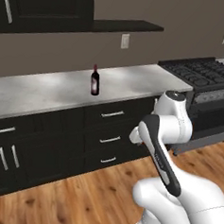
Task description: There is a wine glass and glass cup on the dining counter. Place the wine bottle next to the wine glass and the juice bottle next to the glass cup.
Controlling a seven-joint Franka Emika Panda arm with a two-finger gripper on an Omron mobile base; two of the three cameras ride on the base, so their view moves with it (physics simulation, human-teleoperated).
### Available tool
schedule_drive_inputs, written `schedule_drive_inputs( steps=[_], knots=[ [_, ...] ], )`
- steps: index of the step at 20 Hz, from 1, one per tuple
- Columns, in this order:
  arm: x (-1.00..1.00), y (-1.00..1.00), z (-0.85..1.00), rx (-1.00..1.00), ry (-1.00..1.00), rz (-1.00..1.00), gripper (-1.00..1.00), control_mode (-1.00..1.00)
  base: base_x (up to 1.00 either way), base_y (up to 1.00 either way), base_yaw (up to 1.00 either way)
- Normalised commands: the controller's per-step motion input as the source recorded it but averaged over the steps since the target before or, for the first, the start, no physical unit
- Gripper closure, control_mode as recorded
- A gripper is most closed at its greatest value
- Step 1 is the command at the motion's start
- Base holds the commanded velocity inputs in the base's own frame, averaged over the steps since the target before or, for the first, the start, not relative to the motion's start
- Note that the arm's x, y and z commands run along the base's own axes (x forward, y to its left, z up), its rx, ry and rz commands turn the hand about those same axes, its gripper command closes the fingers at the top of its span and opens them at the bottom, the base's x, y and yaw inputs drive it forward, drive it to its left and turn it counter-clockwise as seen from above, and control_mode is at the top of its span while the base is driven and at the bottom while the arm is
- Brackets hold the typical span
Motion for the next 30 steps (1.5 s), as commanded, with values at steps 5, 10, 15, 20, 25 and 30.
schedule_drive_inputs(
  steps=[5, 10, 15, 20, 25, 30],
  knots=[
    [0.00, 0.00, 0.00, 0.00, 0.00, 0.00, -1.00, 1.00, 0.89, -0.13, 0.14],
    [0.00, 0.00, 0.00, 0.00, 0.00, 0.00, -1.00, 1.00, 0.87, -0.02, 0.14],
    [0.00, 0.00, 0.00, 0.00, 0.00, 0.00, -1.00, 1.00, 0.86, 0.00, 0.13],
    [0.00, 0.00, 0.00, 0.00, 0.00, 0.00, -1.00, 1.00, 0.72, 0.00, 0.10],
    [0.00, 0.00, 0.00, 0.00, 0.00, 0.00, -1.00, 1.00, 0.46, 0.00, 0.06],
    [0.00, 0.00, 0.00, 0.00, 0.00, 0.00, -1.00, 1.00, 0.37, 0.00, 0.00]
  ],
)
